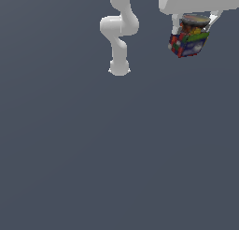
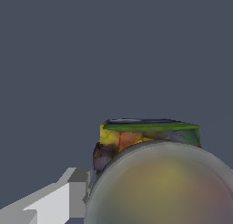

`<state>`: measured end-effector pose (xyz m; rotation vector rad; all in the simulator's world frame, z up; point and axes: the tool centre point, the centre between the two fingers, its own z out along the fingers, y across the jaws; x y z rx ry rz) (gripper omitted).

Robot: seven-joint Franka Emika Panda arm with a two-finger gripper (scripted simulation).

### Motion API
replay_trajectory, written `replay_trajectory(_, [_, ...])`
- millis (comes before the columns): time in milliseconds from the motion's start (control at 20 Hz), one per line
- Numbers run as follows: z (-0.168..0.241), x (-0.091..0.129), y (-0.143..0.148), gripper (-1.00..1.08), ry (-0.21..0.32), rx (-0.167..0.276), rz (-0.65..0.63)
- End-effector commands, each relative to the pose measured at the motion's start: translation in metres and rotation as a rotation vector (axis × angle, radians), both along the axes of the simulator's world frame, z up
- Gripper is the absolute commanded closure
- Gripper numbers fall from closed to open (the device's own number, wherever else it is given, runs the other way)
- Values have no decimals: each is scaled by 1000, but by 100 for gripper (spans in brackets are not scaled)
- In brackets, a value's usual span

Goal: Pick up the object and move it to a goal position.

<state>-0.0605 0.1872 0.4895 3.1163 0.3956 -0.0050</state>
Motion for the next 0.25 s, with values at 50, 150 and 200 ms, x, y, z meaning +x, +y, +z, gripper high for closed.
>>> replay_trajectory(50, [8,1,2,108,-3,1,0])
replay_trajectory(150, [9,1,2,108,-3,1,0])
replay_trajectory(200, [9,1,2,108,-3,1,0])
